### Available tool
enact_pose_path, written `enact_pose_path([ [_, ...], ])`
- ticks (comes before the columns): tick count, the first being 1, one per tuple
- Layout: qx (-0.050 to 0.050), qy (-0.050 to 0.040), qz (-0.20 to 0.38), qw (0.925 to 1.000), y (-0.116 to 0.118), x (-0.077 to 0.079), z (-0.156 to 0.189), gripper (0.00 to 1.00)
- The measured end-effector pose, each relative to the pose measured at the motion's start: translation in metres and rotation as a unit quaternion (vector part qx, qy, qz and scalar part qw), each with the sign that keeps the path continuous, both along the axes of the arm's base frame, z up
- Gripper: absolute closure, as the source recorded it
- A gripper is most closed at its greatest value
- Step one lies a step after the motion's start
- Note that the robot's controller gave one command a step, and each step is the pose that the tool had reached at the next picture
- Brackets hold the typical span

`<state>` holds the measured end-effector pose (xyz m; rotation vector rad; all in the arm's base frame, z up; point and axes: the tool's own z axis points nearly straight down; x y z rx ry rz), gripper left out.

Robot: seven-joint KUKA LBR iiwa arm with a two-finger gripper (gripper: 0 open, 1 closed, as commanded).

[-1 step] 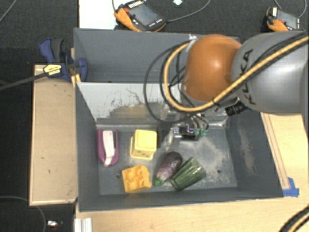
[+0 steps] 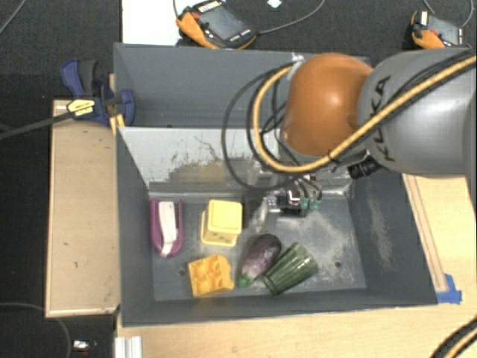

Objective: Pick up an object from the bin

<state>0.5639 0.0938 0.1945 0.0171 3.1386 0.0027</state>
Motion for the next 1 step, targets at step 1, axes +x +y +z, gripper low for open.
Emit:
enact_pose_path([
  [1,0.001,-0.0012,-0.006,1.0,-0.003,-0.0101,-0.045,1.0],
])
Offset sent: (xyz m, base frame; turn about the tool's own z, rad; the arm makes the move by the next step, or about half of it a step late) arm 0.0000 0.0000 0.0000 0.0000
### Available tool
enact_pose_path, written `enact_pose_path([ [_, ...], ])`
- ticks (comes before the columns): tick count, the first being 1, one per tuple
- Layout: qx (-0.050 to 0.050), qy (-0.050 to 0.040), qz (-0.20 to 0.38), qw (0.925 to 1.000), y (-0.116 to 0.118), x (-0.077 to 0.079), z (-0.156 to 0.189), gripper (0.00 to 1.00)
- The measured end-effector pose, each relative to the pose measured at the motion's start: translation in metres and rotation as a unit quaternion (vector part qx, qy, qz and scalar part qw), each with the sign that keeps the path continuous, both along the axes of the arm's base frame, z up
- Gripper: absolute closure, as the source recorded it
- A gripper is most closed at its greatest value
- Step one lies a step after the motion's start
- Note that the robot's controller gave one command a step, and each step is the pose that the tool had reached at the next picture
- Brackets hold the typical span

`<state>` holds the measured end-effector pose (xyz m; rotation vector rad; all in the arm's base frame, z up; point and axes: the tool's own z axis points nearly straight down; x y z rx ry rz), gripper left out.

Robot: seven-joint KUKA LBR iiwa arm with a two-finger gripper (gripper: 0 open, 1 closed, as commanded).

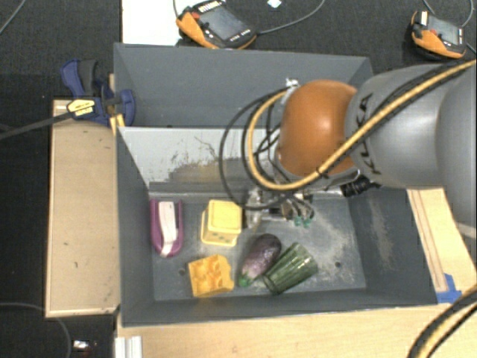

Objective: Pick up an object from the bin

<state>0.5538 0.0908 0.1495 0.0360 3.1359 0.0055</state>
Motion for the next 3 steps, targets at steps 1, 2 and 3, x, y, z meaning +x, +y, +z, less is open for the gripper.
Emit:
enact_pose_path([
  [1,0.0,0.0,0.0,1.0,0.0,0.0,0.0,1.0],
  [2,0.0,0.0003,0.049,0.9988,0.016,0.006,-0.081,1.0],
  [3,0.0,-0.0065,0.049,0.9988,-0.002,-0.003,-0.077,1.0],
])
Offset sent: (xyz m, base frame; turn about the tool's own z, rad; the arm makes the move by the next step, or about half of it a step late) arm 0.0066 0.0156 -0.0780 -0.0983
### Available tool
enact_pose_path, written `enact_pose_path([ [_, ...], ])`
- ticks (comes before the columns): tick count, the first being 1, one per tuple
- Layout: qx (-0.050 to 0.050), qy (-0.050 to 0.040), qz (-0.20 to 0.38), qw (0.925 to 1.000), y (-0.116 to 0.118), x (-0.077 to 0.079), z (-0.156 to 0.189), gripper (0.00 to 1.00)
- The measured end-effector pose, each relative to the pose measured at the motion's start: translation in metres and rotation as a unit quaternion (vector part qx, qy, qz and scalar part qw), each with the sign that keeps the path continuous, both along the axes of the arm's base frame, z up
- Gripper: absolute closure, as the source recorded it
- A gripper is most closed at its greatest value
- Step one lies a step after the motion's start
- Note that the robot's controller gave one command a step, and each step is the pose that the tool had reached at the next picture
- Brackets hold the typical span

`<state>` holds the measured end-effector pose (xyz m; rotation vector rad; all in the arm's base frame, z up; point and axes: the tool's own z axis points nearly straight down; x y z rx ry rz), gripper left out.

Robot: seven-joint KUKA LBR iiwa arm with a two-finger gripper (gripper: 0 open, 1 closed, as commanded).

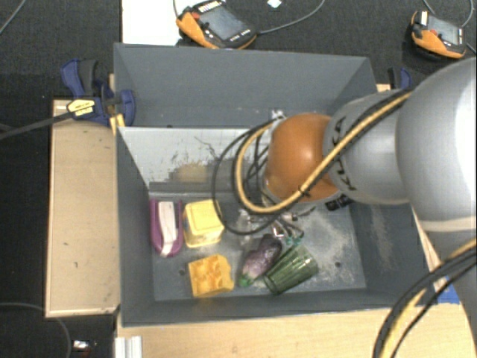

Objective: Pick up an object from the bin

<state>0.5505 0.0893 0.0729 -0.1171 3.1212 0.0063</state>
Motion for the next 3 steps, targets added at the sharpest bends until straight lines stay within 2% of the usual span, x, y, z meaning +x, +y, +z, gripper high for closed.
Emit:
enact_pose_path([
  [1,0.0,-0.0003,0.001,1.0,0.001,0.0,0.001,1.0],
  [2,-0.002,-0.002,0.035,0.9994,0.024,0.001,0.001,1.0],
  [3,-0.001,0.0019,0.114,0.9934,0.031,-0.01,0.018,1.0],
])
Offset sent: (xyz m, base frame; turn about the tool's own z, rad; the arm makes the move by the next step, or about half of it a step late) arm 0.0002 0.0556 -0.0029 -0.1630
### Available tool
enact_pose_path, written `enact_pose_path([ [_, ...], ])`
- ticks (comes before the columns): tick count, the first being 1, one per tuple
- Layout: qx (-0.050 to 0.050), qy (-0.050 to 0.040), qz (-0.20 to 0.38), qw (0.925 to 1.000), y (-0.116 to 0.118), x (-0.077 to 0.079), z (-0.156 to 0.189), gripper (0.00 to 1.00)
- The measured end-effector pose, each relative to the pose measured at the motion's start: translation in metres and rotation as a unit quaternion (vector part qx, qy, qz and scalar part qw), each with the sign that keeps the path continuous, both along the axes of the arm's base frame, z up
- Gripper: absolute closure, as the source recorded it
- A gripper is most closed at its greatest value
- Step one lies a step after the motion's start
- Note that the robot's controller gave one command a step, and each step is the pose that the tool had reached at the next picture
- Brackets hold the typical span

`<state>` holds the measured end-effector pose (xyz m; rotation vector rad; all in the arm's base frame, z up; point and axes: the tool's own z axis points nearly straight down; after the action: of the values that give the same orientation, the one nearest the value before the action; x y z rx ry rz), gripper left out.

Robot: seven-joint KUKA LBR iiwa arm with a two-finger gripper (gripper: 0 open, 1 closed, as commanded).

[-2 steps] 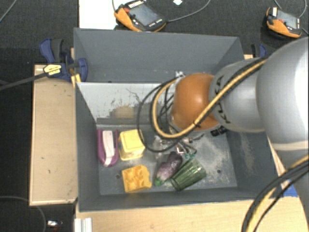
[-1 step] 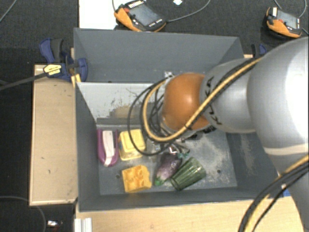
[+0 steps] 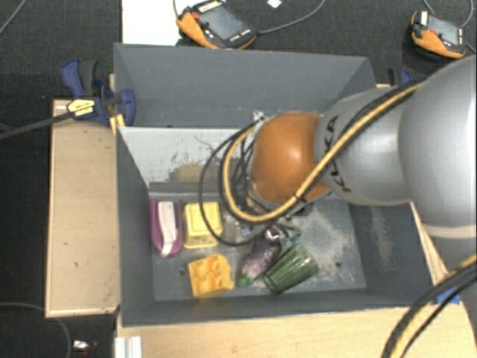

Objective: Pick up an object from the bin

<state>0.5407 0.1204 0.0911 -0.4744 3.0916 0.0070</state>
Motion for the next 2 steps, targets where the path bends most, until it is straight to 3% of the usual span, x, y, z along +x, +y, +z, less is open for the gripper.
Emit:
enact_pose_path([
  [1,-0.001,-0.0022,0.088,0.9961,-0.007,0.009,0.117,1.0],
  [2,-0.002,-0.0034,0.078,0.997,-0.023,-0.013,0.025,0.0],
])
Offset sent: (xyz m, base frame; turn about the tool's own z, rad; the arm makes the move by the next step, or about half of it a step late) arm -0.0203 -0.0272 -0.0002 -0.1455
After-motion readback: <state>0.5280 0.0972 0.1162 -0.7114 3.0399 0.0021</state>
